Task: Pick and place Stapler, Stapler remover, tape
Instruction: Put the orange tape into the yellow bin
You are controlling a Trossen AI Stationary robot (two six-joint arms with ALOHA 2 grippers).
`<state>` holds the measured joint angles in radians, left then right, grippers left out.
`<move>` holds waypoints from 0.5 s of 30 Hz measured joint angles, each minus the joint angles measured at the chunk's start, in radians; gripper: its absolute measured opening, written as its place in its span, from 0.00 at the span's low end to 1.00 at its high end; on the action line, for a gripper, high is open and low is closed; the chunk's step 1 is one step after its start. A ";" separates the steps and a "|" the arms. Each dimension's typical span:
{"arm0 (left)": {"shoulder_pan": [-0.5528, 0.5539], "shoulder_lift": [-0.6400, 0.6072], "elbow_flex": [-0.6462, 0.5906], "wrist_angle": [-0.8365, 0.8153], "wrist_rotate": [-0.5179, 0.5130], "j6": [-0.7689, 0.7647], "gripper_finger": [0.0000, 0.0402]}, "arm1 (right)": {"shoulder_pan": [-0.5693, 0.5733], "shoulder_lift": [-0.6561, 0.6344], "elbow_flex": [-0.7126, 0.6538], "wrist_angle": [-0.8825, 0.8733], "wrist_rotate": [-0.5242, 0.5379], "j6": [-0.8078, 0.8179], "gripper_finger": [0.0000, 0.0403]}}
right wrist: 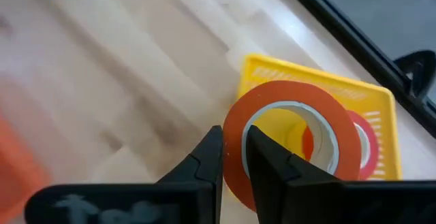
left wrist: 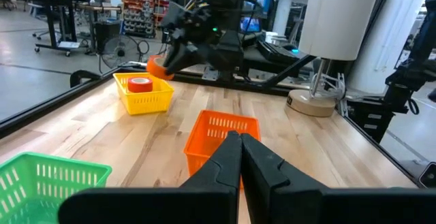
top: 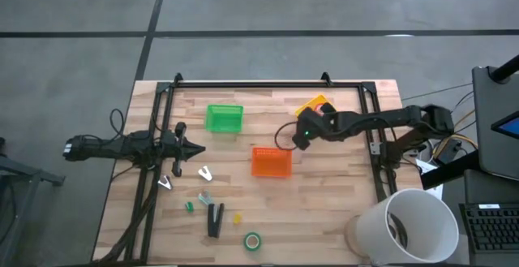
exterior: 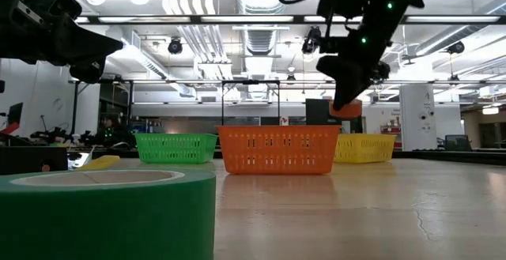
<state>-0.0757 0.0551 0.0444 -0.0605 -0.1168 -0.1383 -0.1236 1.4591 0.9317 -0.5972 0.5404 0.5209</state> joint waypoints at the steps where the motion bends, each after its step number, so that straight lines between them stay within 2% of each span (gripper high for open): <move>1: 0.000 0.000 0.000 0.000 0.000 0.000 0.02 | -0.018 -0.010 -0.016 0.020 -0.001 0.000 0.12; 10: 0.000 0.000 0.000 0.000 0.000 0.000 0.02 | -0.105 -0.012 -0.115 0.196 -0.051 -0.004 0.12; 15: 0.000 0.000 0.000 0.000 0.000 0.000 0.02 | -0.127 0.013 -0.129 0.214 -0.046 -0.004 0.13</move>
<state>-0.0756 0.0551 0.0444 -0.0605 -0.1165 -0.1383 -0.2508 1.4723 0.8030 -0.3832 0.4948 0.5166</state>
